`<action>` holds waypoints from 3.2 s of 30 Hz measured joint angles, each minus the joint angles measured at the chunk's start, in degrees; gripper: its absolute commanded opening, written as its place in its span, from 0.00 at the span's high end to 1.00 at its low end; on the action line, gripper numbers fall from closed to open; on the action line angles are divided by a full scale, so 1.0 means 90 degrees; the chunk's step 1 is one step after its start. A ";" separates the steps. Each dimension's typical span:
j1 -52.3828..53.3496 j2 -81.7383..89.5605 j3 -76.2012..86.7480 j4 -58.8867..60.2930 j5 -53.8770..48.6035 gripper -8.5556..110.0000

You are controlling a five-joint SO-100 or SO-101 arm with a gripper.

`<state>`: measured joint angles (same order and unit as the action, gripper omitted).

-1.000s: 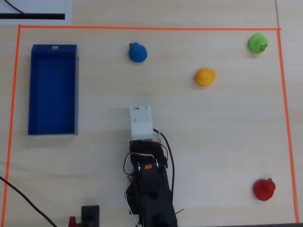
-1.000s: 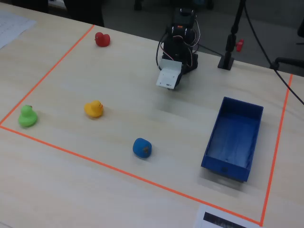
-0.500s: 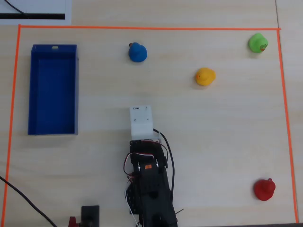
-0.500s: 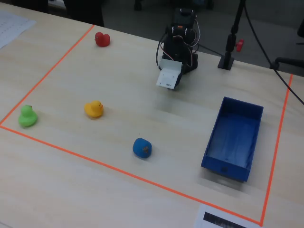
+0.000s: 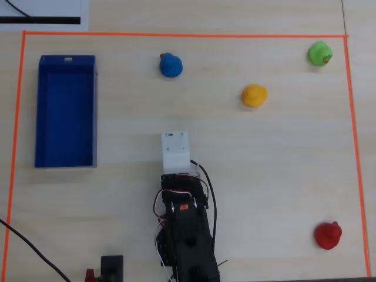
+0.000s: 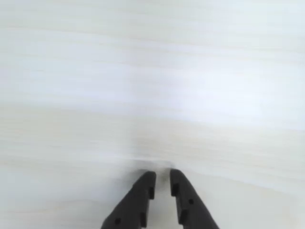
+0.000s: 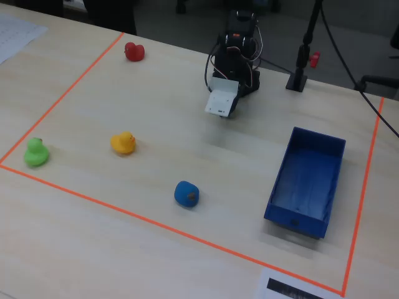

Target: Grasp yellow duck and put it into box.

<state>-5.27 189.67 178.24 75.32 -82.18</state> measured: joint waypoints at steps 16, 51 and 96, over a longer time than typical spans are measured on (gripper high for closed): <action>0.0371 0.0000 0.0000 0.0000 0.0000 0.93; 0.2490 -0.7012 -0.8223 0.0068 -0.0381 0.72; 0.4736 -1.4209 -1.2256 -0.2656 -0.0664 0.62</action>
<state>37.35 61.79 67.94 51.42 -88.15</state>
